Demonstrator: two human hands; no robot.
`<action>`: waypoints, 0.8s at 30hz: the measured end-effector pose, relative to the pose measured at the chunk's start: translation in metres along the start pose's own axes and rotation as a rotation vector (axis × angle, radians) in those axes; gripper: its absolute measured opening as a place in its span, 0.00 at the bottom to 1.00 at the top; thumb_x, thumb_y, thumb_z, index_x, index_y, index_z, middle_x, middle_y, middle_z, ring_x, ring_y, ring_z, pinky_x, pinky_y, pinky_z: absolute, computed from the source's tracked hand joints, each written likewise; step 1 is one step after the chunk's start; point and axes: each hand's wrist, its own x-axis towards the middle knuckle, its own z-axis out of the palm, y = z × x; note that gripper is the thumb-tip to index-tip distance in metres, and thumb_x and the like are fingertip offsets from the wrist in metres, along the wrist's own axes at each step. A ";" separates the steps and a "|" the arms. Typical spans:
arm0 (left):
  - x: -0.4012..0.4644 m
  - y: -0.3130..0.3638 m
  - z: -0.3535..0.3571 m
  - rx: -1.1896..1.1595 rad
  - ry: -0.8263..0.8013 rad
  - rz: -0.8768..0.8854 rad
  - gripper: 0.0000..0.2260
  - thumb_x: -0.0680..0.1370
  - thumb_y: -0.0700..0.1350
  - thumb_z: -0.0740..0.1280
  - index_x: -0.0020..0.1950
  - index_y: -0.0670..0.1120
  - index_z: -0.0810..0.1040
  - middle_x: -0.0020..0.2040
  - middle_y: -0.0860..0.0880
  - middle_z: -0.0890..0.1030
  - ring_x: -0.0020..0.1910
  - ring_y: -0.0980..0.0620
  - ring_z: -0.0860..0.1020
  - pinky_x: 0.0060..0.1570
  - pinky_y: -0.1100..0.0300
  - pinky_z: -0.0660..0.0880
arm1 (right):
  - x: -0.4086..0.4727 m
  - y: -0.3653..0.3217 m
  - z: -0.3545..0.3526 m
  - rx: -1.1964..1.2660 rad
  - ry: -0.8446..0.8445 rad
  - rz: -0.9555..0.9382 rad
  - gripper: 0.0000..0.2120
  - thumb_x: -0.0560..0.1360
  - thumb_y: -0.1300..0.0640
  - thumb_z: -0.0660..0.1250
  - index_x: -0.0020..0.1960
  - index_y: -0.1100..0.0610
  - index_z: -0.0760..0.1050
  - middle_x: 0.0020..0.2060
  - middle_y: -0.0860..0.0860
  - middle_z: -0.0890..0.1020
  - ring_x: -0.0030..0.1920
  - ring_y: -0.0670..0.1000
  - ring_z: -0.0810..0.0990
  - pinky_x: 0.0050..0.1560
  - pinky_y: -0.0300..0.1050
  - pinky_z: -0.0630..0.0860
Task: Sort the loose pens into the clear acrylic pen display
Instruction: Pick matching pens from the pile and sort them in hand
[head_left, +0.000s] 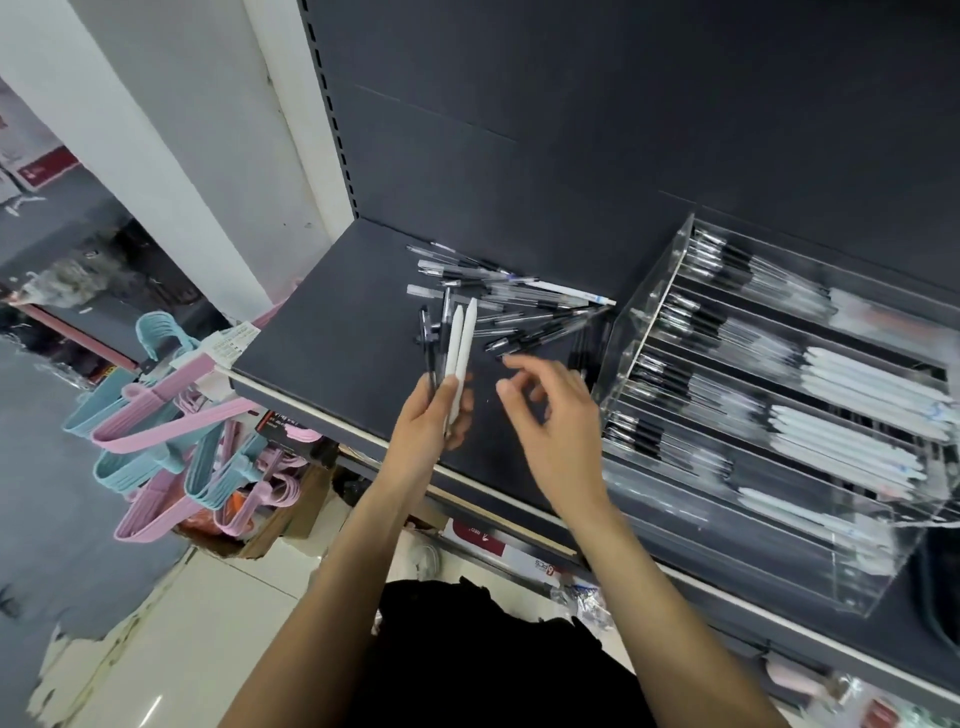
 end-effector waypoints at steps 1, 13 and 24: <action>-0.004 -0.001 -0.001 0.048 -0.043 0.001 0.09 0.83 0.45 0.56 0.54 0.45 0.74 0.36 0.52 0.75 0.30 0.56 0.69 0.30 0.63 0.65 | 0.007 0.001 -0.002 0.061 -0.032 0.126 0.12 0.76 0.50 0.66 0.58 0.51 0.77 0.45 0.45 0.78 0.45 0.46 0.74 0.46 0.32 0.69; -0.029 -0.007 0.030 0.458 -0.453 -0.049 0.11 0.82 0.43 0.59 0.41 0.46 0.75 0.33 0.55 0.80 0.35 0.65 0.78 0.38 0.73 0.70 | -0.018 0.012 -0.023 0.252 0.044 0.425 0.02 0.74 0.58 0.70 0.42 0.56 0.79 0.29 0.40 0.77 0.30 0.39 0.75 0.33 0.29 0.70; -0.036 -0.042 0.107 0.083 -0.394 -0.213 0.11 0.84 0.41 0.53 0.57 0.44 0.75 0.47 0.50 0.85 0.50 0.50 0.83 0.50 0.58 0.80 | -0.090 0.084 -0.174 -0.185 0.215 0.174 0.15 0.82 0.53 0.54 0.67 0.48 0.69 0.40 0.49 0.76 0.36 0.45 0.71 0.36 0.37 0.67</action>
